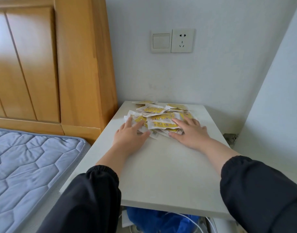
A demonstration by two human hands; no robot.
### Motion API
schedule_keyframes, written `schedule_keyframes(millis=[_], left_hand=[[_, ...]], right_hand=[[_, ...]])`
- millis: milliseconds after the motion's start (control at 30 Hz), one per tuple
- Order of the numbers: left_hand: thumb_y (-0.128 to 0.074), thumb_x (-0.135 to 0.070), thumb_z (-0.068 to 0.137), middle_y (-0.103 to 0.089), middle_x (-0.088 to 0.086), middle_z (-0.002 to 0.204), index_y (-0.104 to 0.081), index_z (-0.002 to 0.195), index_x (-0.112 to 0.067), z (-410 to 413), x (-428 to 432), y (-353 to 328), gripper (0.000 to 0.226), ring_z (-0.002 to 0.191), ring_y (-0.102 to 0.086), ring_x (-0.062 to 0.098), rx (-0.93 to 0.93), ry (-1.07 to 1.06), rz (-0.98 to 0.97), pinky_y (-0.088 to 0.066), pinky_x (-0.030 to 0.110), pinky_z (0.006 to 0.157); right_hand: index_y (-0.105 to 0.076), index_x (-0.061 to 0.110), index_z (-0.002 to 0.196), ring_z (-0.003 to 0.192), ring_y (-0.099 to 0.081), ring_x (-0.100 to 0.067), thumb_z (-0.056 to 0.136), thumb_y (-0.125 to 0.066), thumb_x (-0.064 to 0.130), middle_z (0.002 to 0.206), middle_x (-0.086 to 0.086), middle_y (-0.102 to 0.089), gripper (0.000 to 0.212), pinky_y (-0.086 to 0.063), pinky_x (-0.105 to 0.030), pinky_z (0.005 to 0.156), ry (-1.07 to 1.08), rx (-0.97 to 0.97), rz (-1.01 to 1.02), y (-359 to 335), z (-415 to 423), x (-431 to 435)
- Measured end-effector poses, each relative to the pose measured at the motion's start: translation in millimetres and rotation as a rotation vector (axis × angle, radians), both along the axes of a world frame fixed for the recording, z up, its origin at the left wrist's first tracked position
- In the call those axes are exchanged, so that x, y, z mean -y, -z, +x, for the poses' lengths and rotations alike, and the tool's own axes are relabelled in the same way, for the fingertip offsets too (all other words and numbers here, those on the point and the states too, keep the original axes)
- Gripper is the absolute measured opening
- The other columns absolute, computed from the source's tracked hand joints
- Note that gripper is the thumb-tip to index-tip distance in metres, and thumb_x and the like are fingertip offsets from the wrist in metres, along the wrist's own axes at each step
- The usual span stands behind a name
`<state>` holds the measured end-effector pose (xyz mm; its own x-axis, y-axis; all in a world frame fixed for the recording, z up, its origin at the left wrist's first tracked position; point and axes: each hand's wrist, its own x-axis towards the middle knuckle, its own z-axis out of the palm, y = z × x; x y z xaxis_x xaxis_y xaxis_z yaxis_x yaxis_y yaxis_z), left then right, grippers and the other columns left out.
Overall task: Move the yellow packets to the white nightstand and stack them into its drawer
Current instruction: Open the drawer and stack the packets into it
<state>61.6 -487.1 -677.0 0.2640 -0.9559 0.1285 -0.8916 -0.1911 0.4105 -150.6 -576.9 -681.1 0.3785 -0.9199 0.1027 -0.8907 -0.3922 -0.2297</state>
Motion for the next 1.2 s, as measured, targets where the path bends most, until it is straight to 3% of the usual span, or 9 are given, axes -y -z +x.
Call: schedule_keyframes(millis=[100,300,533,600,700,767,867,1067,1200], left_hand=[[-0.043,-0.05,0.093,-0.004,-0.005,0.162,-0.024,0.146,-0.047,-3.7,-7.0,-1.1,0.057,0.148,-0.008,0.02,0.021,0.023,0.014,-0.019,0.039,0.117],[-0.046,-0.04,0.092,-0.002,-0.004,0.162,-0.024,0.148,-0.041,-16.2,-34.6,-6.1,0.06,0.147,-0.009,0.018,0.061,0.066,0.07,-0.02,0.034,0.114],[-0.04,-0.042,0.094,-0.008,-0.009,0.161,-0.013,0.152,-0.035,-24.7,-64.9,-1.5,0.065,0.146,-0.018,0.016,0.096,0.132,0.086,-0.017,0.032,0.117],[-0.041,-0.041,0.094,-0.011,-0.01,0.161,-0.014,0.152,-0.034,-25.2,-70.1,-0.2,0.065,0.145,-0.019,0.015,0.088,0.137,0.077,-0.016,0.032,0.117],[-0.041,-0.041,0.094,-0.012,-0.011,0.16,-0.015,0.152,-0.032,-26.8,-73.8,-0.3,0.065,0.145,-0.018,0.014,0.089,0.135,0.072,-0.014,0.032,0.117],[-0.041,-0.041,0.094,-0.012,-0.01,0.16,-0.016,0.153,-0.031,-27.1,-73.3,-1.1,0.065,0.146,-0.018,0.013,0.082,0.128,0.073,-0.013,0.031,0.117],[-0.044,-0.04,0.094,-0.013,-0.01,0.16,-0.018,0.152,-0.03,-27.8,-73.7,-2.1,0.065,0.146,-0.018,0.013,0.056,0.119,0.065,-0.013,0.032,0.117],[-0.051,-0.02,0.092,-0.034,-0.01,0.153,-0.044,0.142,-0.027,-21.0,-73.2,-1.1,0.051,0.139,-0.031,0.012,-0.228,0.006,-0.068,-0.024,0.027,0.112],[-0.051,-0.008,0.088,-0.057,-0.003,0.13,-0.058,0.128,-0.02,-18.3,-74.0,-1.3,0.043,0.125,-0.049,0.016,-0.46,-0.081,-0.181,-0.035,0.027,0.105]], right_hand=[[-0.016,0.053,0.144,0.143,-0.011,-0.022,0.086,-0.036,0.069,0.154,0.008,-0.019,0.063,-0.02,-0.051,0.11,-0.023,-0.025,-0.032,0.1,0.8,-5.5],[-0.017,0.047,0.146,0.141,-0.014,-0.022,0.09,-0.037,0.063,0.152,0.01,-0.022,0.062,-0.022,-0.046,0.111,-0.068,-0.033,-0.06,0.7,0.9,-32.8],[-0.03,0.043,0.142,0.136,-0.023,-0.02,0.095,-0.033,0.053,0.149,0.013,-0.032,0.048,-0.028,-0.045,0.106,-0.057,0.009,-0.132,6.6,-4.0,-62.6],[-0.034,0.043,0.14,0.138,-0.022,-0.02,0.095,-0.034,0.052,0.15,0.011,-0.03,0.046,-0.023,-0.049,0.107,-0.019,0.014,-0.133,6.0,-4.3,-69.0],[-0.03,0.039,0.143,0.146,-0.004,-0.023,0.09,-0.042,0.059,0.159,0.003,-0.01,0.058,-0.005,-0.058,0.112,-0.002,0.02,-0.183,3.5,-3.7,-74.0],[-0.02,0.035,0.148,0.147,0.005,-0.022,0.086,-0.048,0.061,0.161,0.003,0.002,0.073,0.001,-0.056,0.114,-0.047,0.053,-0.214,1.0,-1.0,-72.9],[-0.01,0.036,0.15,0.147,0.006,-0.02,0.083,-0.053,0.063,0.161,0.003,0.001,0.084,0.003,-0.054,0.115,-0.098,0.097,-0.198,-1.5,8.2,-65.7],[-0.028,0.03,0.147,0.142,-0.024,-0.015,0.084,-0.053,0.062,0.151,0.008,-0.034,0.074,0.0,-0.055,0.116,-0.114,0.136,-0.164,-2.4,24.2,-55.2],[-0.051,0.03,0.132,0.131,-0.037,-0.016,0.083,-0.055,0.06,0.135,0.011,-0.05,0.058,-0.005,-0.051,0.115,-0.138,0.098,-0.266,4.0,19.3,-64.1]])
